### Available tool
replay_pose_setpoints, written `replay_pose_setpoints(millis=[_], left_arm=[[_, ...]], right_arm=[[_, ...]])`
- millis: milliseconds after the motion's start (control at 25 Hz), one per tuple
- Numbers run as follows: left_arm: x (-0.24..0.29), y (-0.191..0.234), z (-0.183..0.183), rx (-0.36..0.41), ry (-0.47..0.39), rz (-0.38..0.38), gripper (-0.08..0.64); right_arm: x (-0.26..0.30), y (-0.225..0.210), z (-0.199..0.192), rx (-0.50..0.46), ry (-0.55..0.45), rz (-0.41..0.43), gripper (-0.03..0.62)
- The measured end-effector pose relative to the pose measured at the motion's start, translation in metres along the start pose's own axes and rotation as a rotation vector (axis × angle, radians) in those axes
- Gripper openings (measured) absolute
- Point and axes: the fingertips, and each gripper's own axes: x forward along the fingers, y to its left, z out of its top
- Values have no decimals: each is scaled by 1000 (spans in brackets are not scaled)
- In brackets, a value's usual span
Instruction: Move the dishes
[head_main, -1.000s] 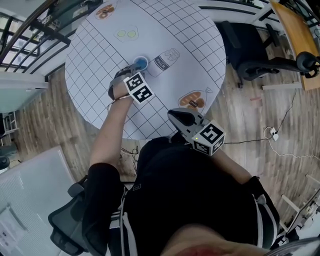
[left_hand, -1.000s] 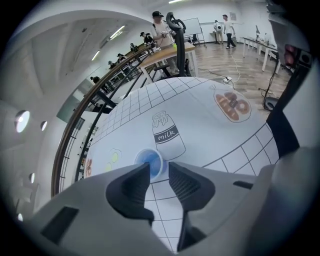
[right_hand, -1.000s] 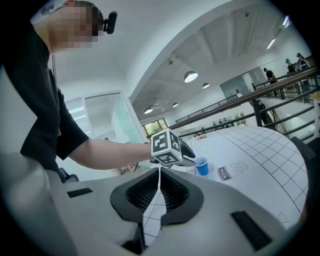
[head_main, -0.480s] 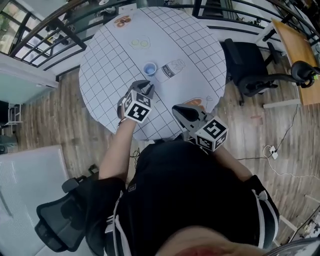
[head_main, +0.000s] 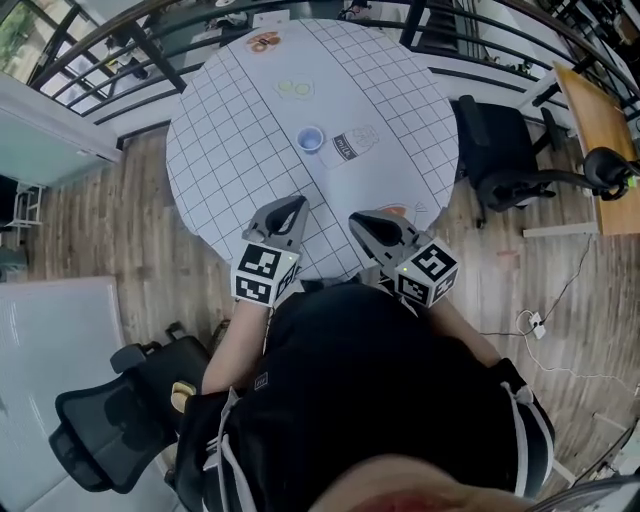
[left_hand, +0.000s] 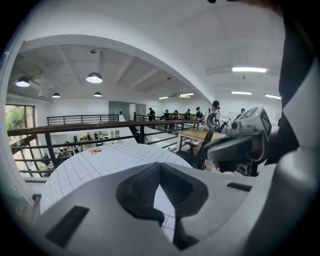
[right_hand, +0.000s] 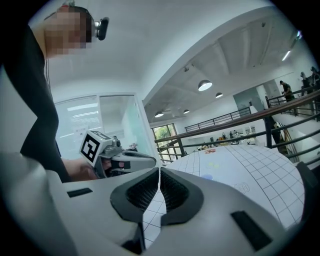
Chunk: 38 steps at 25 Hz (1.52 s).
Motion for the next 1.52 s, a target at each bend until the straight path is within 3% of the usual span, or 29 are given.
replay_pose_setpoints(millis=[120, 240, 400, 640, 960, 1080, 1280, 1520], left_arm=[[-19, -9, 14, -51, -100, -14, 6], [-34, -18, 30, -54, -191, -19, 6], [-47, -22, 41, -57, -245, -8, 5], [-52, -25, 48, -15, -261, -24, 3], [-48, -42, 22, 6, -161, 0, 5], [-56, -48, 5, -24, -118, 38, 5], [-88, -47, -20, -222, -128, 151, 5], [-144, -37, -47, -268, -139, 347, 5]], right_arm=[[1, 1, 5, -15, -2, 5, 21], [2, -1, 9, -27, -6, 10, 21], [3, -4, 8, -23, -6, 11, 21], [3, -2, 7, -25, -3, 21, 21], [-2, 2, -7, 6, 12, 62, 21], [4, 17, -22, 22, 37, 141, 21], [21, 62, -57, 6, 127, 359, 21], [39, 116, -68, -36, 164, 541, 21]])
